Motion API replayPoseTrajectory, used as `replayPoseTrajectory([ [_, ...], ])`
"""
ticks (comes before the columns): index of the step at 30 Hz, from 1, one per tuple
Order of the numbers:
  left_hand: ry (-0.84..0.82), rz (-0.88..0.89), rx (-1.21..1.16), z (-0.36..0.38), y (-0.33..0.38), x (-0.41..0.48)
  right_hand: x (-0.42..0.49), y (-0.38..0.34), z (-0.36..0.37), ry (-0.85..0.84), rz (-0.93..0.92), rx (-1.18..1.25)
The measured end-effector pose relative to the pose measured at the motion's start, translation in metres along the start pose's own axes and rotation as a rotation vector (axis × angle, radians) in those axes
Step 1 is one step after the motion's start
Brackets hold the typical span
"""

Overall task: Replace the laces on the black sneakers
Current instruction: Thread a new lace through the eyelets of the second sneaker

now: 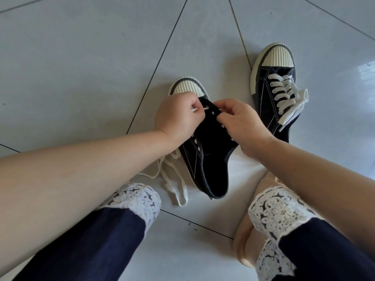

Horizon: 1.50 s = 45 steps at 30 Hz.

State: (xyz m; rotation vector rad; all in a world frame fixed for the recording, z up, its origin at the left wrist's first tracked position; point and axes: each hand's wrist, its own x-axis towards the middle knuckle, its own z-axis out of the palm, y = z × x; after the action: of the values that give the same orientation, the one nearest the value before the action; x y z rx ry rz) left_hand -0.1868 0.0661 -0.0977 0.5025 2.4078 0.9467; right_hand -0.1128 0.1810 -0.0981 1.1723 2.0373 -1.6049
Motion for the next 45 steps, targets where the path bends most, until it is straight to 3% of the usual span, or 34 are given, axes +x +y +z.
replayPoseTrajectory([
  [8, 0.02, -0.045, -0.037, 0.002, -0.004, 0.0, -0.002, -0.002, -0.002, -0.036, -0.021, -0.025],
  [16, -0.038, -0.019, -0.004, 0.004, -0.003, -0.003, -0.003, -0.002, -0.011, -0.231, 0.088, 0.19],
  [26, -0.061, -0.06, -0.201, 0.0, -0.004, -0.01, 0.008, -0.005, 0.001, -0.131, 0.098, 0.248],
  [30, -0.138, -0.023, -0.041, 0.0, 0.002, -0.005, 0.009, -0.006, 0.004, -0.035, 0.084, 0.257],
  [36, -0.102, 0.131, 0.294, -0.004, 0.005, 0.002, 0.007, 0.002, 0.004, 0.086, 0.082, 0.322],
  [40, -0.058, 0.199, 0.358, -0.004, 0.006, 0.004, 0.005, 0.003, 0.004, 0.118, 0.098, 0.396],
  [45, -0.056, 0.141, 0.349, 0.0, 0.006, 0.003, 0.007, 0.001, 0.01, 0.172, 0.028, 0.397],
])
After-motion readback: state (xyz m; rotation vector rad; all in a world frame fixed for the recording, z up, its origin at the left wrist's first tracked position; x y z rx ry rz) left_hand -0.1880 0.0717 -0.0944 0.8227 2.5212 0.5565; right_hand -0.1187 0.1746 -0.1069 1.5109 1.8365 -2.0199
